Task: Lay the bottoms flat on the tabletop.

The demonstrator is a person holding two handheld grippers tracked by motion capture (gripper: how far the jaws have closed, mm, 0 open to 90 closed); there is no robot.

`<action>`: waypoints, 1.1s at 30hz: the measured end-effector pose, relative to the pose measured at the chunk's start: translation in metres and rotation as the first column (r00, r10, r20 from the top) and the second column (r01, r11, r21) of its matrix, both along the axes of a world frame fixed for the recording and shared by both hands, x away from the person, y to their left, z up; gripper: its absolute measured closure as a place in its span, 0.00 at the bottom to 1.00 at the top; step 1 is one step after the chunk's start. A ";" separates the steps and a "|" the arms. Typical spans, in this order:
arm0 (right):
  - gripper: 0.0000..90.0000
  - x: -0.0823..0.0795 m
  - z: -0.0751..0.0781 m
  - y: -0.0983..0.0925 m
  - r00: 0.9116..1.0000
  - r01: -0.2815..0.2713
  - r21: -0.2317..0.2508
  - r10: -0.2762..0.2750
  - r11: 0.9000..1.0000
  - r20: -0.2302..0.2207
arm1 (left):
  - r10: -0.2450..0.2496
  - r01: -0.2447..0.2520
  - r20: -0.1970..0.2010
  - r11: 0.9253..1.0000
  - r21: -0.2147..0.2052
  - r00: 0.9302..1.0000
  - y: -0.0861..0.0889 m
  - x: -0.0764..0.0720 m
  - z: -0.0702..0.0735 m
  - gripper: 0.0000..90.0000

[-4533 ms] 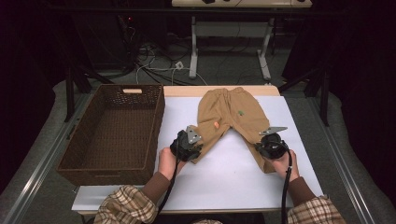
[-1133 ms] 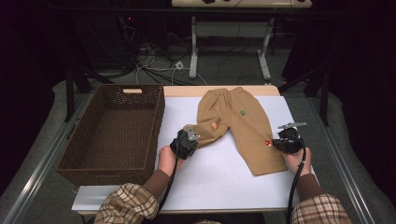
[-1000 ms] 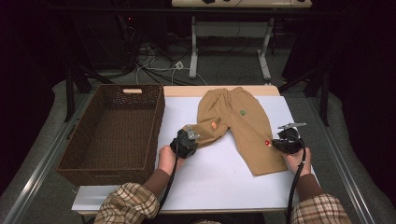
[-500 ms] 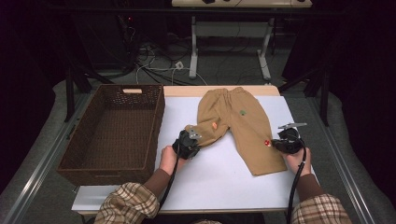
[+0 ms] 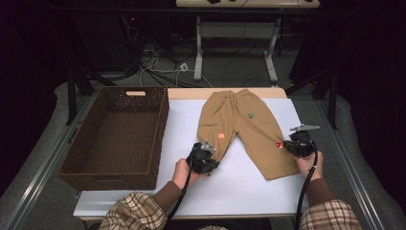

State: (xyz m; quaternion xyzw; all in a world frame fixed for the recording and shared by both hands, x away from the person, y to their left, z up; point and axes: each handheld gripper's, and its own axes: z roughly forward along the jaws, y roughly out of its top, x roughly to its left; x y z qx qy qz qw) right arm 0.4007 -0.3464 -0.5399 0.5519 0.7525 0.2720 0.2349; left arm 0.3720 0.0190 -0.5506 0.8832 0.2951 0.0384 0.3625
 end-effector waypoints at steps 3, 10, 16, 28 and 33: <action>0.98 0.001 -0.004 0.001 1.000 -0.012 -0.004 0.012 1.000 -0.019 | 0.022 -0.024 0.045 0.999 0.031 0.999 0.003 0.000 0.004 0.85; 0.96 0.001 -0.003 0.002 1.000 -0.011 -0.007 0.011 1.000 -0.021 | 0.072 -0.078 0.109 0.996 0.046 0.991 0.012 0.001 0.013 0.69; 0.95 0.001 -0.003 0.003 1.000 -0.014 0.000 0.014 1.000 -0.022 | 0.037 -0.042 0.146 0.999 0.031 0.989 0.005 -0.009 0.023 0.65; 0.94 0.001 -0.005 0.005 0.999 -0.021 -0.006 0.021 1.000 -0.035 | -0.090 0.083 0.158 0.995 0.046 0.983 -0.022 -0.023 0.021 0.80; 0.94 0.001 -0.005 0.006 0.999 -0.022 -0.007 0.022 1.000 -0.040 | -0.028 0.015 0.143 0.996 0.092 0.989 -0.019 -0.009 0.004 0.81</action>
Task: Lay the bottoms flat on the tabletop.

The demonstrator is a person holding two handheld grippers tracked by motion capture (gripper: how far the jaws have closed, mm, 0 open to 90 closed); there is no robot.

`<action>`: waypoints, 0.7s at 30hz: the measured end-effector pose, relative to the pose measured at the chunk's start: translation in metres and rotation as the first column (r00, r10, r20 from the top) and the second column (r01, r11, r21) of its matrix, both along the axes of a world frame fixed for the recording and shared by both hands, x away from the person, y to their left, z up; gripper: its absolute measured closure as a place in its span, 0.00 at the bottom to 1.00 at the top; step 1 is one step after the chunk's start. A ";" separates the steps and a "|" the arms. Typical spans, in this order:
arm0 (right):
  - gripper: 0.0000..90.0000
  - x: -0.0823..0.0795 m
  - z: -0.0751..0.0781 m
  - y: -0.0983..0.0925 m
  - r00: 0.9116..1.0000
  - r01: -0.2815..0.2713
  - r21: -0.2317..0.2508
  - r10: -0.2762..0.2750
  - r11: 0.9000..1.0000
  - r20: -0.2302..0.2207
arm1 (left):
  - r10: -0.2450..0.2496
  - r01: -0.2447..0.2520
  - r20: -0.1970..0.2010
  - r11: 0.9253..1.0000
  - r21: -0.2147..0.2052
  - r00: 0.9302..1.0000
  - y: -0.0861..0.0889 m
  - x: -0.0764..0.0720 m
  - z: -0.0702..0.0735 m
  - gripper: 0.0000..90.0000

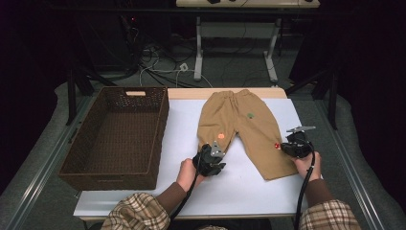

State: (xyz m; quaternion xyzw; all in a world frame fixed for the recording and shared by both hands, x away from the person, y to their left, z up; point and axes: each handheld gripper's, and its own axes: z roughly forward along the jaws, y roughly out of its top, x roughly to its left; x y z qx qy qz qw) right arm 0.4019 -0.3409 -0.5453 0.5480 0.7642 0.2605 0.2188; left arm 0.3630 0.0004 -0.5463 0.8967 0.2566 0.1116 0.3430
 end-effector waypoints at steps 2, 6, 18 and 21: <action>0.94 0.000 -0.001 0.000 1.000 0.002 0.000 -0.002 1.000 -0.002 | 0.021 -0.021 -0.007 1.000 0.009 1.000 0.004 0.005 -0.003 0.82; 0.94 0.001 -0.001 0.000 1.000 0.000 0.000 0.000 1.000 -0.003 | 0.024 -0.024 -0.016 1.000 0.017 1.000 0.007 0.009 -0.005 0.83; 0.91 0.001 -0.002 -0.001 1.000 0.005 0.004 -0.005 1.000 -0.004 | 0.019 -0.020 0.034 0.999 0.027 0.999 0.006 0.009 -0.008 0.97; 0.92 0.001 -0.002 -0.001 1.000 0.004 0.006 -0.004 1.000 -0.004 | 0.019 -0.020 0.029 1.000 0.021 0.999 0.005 0.007 -0.007 0.98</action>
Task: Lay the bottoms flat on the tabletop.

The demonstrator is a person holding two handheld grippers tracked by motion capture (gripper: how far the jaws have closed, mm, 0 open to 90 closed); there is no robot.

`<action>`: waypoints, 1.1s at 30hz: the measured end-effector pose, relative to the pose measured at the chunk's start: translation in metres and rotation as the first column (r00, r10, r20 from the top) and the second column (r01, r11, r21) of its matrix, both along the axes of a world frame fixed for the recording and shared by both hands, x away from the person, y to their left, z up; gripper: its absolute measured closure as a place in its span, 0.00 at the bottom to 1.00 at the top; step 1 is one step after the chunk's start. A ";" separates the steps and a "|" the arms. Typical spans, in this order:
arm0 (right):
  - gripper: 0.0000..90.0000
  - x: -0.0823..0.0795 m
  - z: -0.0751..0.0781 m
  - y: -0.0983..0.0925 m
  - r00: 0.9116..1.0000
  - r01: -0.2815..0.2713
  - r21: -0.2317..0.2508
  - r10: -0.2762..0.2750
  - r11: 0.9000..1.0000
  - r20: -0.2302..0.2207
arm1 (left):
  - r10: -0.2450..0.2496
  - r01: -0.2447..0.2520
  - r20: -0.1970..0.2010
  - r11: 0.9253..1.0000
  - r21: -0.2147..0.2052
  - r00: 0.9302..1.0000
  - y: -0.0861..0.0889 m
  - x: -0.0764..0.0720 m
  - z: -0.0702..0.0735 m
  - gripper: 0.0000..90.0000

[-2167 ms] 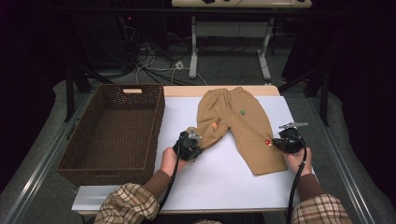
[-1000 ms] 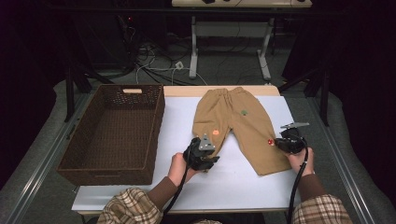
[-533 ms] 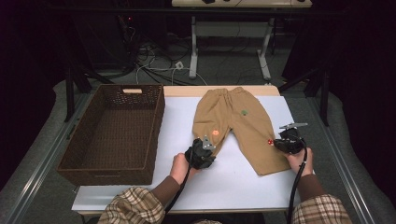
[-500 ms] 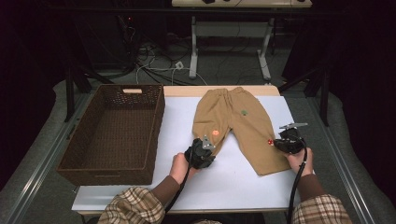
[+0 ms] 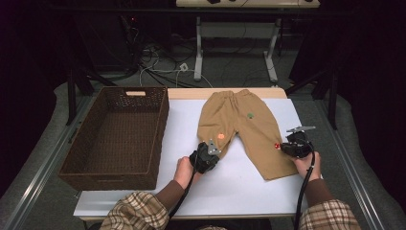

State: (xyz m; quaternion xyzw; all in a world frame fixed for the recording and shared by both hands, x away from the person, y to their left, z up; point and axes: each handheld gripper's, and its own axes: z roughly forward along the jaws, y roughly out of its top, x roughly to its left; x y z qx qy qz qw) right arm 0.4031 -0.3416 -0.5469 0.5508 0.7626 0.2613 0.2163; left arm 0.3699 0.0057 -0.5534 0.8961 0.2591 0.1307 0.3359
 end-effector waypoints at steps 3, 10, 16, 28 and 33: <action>0.92 0.000 0.000 0.000 1.000 0.000 -0.001 0.000 1.000 0.000 | -0.014 0.013 -0.012 1.000 -0.021 1.000 -0.001 -0.003 0.002 0.98; 0.94 0.000 0.000 -0.001 1.000 0.001 -0.003 -0.001 1.000 0.001 | -0.039 0.039 -0.009 0.998 -0.056 0.999 -0.007 -0.011 0.005 0.98; 0.95 0.000 0.001 -0.001 1.000 0.005 -0.007 -0.005 1.000 -0.001 | -0.050 0.049 -0.016 0.995 -0.088 0.999 -0.013 -0.014 0.003 0.98; 0.83 0.000 0.000 -0.001 1.000 -0.001 0.010 0.001 1.000 0.003 | -0.041 0.038 -0.027 0.994 -0.105 0.999 0.002 -0.015 0.015 0.60; 0.75 0.001 0.000 -0.001 1.000 -0.012 0.020 0.012 1.000 0.001 | -0.020 0.018 -0.030 0.996 -0.086 0.999 0.016 -0.015 0.021 0.46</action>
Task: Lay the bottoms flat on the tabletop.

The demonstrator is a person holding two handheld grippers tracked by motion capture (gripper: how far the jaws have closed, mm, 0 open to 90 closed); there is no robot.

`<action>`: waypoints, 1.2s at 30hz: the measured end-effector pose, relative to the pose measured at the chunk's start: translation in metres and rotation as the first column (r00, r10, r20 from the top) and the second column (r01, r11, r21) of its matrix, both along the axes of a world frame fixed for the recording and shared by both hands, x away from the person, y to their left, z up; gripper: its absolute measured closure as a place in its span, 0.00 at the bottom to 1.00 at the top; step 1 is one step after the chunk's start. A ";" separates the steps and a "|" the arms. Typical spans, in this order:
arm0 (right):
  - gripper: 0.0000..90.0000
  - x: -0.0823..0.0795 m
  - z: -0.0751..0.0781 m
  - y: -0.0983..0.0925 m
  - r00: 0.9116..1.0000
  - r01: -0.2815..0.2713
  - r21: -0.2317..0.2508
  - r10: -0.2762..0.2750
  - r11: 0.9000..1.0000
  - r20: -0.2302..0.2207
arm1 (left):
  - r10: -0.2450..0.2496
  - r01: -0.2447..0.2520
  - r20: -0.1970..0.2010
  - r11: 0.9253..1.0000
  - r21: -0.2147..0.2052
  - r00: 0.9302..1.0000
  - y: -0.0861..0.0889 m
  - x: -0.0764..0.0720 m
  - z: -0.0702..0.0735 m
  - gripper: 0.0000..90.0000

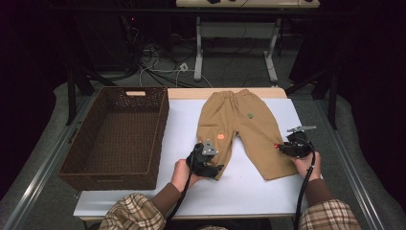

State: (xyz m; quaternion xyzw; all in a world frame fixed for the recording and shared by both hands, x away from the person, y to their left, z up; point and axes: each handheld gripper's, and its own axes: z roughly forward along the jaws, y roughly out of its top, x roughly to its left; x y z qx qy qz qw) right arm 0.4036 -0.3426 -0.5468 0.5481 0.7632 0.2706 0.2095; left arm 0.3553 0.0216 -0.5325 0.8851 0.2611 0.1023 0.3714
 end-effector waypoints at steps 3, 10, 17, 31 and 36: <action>0.70 0.000 0.000 0.000 1.000 -0.011 0.007 0.011 1.000 -0.001 | -0.001 0.001 -0.001 1.000 0.008 1.000 0.004 0.000 0.001 0.42; 0.68 0.001 -0.001 0.000 1.000 -0.003 0.016 0.003 1.000 -0.003 | -0.070 0.071 -0.027 0.996 0.057 0.997 0.007 -0.005 -0.004 0.32; 0.79 0.002 -0.003 0.001 1.000 -0.021 0.045 0.021 0.999 0.000 | -0.120 0.121 -0.019 0.986 0.114 0.993 0.004 -0.005 -0.014 0.54; 0.99 0.002 -0.001 0.002 1.000 -0.026 0.041 0.027 0.999 -0.005 | -0.147 0.150 -0.063 0.987 0.050 0.987 0.004 -0.003 -0.019 0.97; 0.99 0.000 0.002 0.001 0.999 -0.035 0.041 0.036 0.999 -0.016 | -0.157 0.161 -0.065 0.985 0.055 0.985 0.004 -0.006 -0.017 0.97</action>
